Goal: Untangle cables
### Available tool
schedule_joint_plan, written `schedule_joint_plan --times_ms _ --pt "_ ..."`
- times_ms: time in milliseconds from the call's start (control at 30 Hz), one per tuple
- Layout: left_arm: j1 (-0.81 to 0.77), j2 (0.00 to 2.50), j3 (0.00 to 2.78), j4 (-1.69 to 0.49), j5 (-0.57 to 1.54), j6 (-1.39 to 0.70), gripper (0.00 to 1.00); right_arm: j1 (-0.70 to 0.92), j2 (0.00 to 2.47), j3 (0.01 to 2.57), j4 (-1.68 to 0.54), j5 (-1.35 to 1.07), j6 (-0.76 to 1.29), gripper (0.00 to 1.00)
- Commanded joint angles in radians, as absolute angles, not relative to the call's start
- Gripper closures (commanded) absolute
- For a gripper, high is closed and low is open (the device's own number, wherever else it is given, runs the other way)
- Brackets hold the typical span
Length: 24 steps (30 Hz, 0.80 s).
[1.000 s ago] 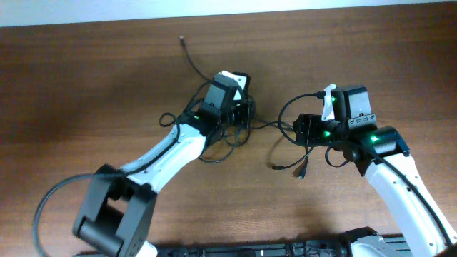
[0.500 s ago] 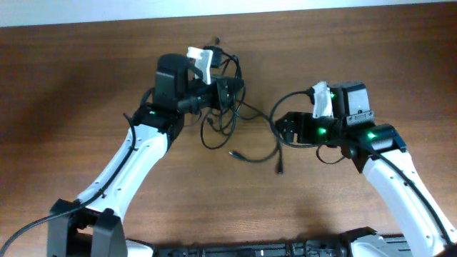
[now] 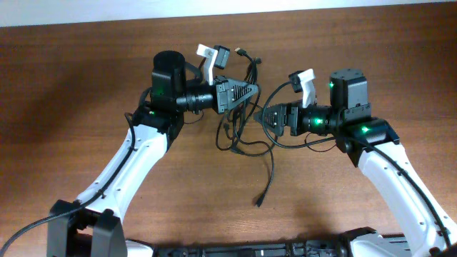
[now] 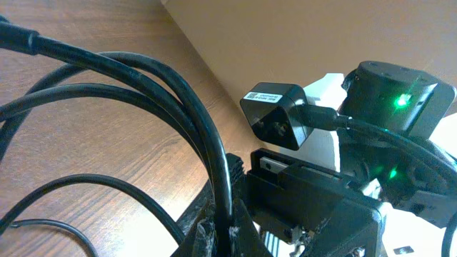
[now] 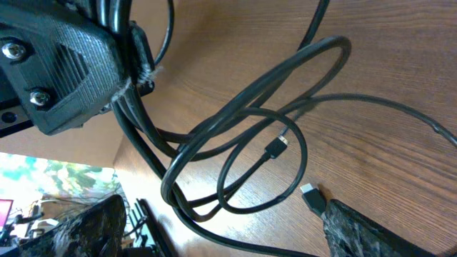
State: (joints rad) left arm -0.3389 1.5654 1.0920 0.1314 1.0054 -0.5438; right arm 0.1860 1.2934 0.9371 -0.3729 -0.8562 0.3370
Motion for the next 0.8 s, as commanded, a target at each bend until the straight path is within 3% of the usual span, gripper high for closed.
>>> schedule_joint_plan --times_ms 0,433,633,767 --pt "-0.337 1.541 1.106 0.187 1.082 -0.616 1.00 0.190 1.297 0.948 -0.342 -0.886 0.331 0.13" --pt "-0.337 1.541 1.106 0.280 1.134 -0.721 1.00 0.190 1.299 0.948 -0.134 -0.878 0.521 0.14" --pt "-0.337 1.541 1.106 0.307 1.142 -0.758 1.00 0.190 1.303 0.948 -0.116 -0.829 0.721 0.42" --pt "-0.337 1.541 1.106 0.384 1.164 -0.816 1.00 0.190 1.311 0.948 -0.119 -0.830 0.802 0.48"
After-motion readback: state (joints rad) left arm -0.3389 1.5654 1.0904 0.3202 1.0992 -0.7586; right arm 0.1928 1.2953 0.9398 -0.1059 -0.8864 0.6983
